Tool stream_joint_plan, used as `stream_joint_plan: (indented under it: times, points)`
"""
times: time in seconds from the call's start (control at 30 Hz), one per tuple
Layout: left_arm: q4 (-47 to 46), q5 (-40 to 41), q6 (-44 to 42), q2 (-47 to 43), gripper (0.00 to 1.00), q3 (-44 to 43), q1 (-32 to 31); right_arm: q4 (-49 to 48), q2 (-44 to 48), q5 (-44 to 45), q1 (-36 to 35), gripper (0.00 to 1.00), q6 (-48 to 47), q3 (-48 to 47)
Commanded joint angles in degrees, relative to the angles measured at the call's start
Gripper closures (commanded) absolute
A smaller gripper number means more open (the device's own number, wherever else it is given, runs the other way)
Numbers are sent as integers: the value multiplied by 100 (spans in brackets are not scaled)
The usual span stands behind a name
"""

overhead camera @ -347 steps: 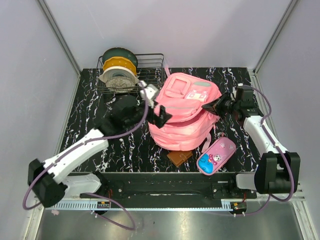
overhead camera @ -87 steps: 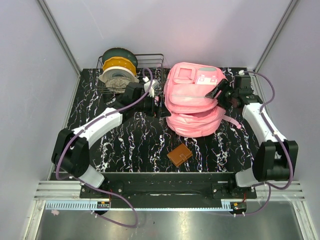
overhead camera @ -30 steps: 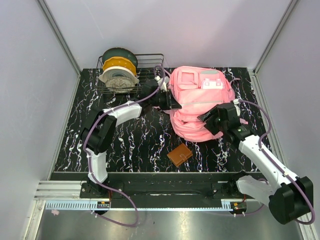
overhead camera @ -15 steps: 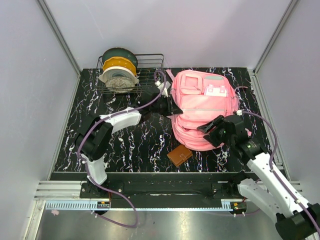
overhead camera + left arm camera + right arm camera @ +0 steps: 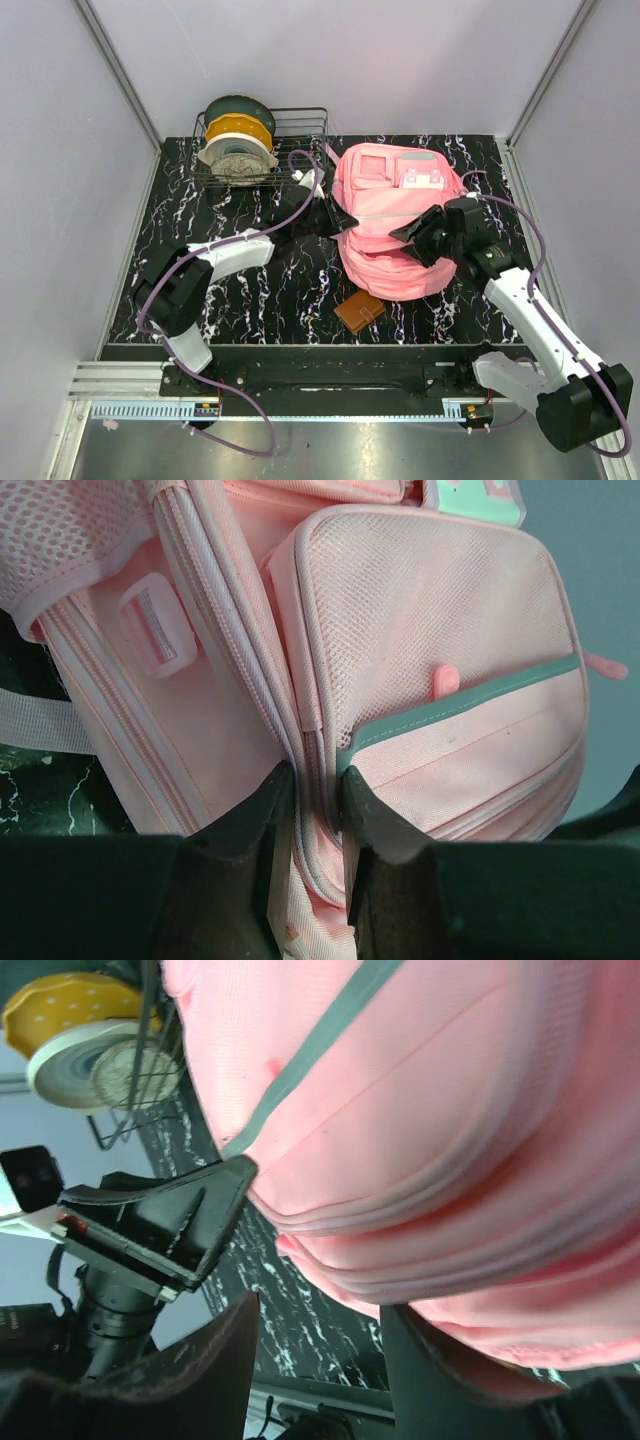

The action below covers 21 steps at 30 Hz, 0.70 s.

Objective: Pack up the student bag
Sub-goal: Zip the student bag at the center of the board.

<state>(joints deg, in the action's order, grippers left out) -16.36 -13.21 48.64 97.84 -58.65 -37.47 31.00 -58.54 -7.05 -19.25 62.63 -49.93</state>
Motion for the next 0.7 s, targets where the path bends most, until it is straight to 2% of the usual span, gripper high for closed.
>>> stream_joint_plan:
  times: [0.0,0.13,0.23,0.43,0.67]
  points:
    - [-895,495,268,-266,100,-199,-155,-937,10,-982,-377,44,477,-70]
    - [-904,530,295,-292,100,-155,-181,-1096,158,-965,-641,46,995,526]
    - [-913,583,269,-275,100,-181,-216,-1693,230,-1018,-695,50,1443,957]
    - [-878,600,216,-222,100,-304,-357,-1931,-420,-842,-791,50,1488,774]
    - [-773,627,32,-283,100,-322,-454,-2326,-790,-439,-897,51,2016,906]
